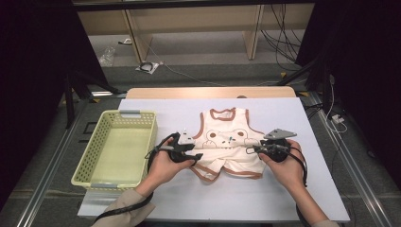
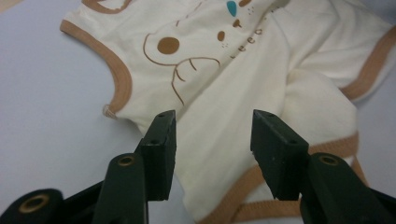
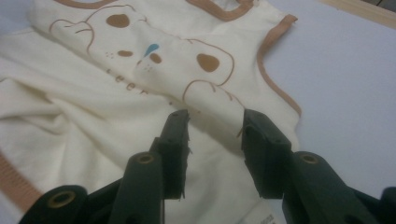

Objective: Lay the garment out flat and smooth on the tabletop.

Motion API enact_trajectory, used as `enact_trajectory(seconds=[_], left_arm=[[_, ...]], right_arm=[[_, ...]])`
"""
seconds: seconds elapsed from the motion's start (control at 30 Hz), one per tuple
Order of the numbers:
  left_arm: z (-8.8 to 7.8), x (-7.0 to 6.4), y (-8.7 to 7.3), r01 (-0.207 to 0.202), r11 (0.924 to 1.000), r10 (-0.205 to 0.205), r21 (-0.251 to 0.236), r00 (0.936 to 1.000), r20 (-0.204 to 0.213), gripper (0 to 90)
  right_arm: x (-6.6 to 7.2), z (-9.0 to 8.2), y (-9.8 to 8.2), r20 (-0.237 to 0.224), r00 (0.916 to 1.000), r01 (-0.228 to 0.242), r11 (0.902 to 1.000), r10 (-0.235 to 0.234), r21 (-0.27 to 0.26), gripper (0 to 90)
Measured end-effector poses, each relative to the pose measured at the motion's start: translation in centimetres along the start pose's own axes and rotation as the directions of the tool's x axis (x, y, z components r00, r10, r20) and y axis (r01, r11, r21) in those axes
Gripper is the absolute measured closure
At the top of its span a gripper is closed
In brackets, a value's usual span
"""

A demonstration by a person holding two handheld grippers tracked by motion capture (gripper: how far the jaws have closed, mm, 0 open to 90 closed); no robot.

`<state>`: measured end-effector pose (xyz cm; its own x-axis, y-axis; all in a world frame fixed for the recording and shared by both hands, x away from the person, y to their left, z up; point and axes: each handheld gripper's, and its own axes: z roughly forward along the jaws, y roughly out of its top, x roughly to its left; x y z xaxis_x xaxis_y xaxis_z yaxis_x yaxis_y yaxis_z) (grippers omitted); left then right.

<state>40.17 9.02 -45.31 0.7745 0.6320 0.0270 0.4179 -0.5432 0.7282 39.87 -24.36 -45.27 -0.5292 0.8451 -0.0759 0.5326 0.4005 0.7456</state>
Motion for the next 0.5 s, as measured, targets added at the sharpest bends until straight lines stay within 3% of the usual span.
enact_trajectory(seconds=[0.3,0.5], left_arm=[[-0.4,-1.6,-2.1,-0.044,0.998,0.043,0.045,0.9989,0.016,51.3],[-0.2,-2.2,-2.7,-0.067,0.9955,0.066,0.066,0.9975,0.025,52.6]], right_arm=[[2.1,-2.0,-2.5,-0.065,0.9977,0.021,0.9997,-0.02,0.013,63.8],[3.5,-2.5,-3.6,-0.123,0.9893,0.083,0.9959,-0.078,0.036,68.6]])
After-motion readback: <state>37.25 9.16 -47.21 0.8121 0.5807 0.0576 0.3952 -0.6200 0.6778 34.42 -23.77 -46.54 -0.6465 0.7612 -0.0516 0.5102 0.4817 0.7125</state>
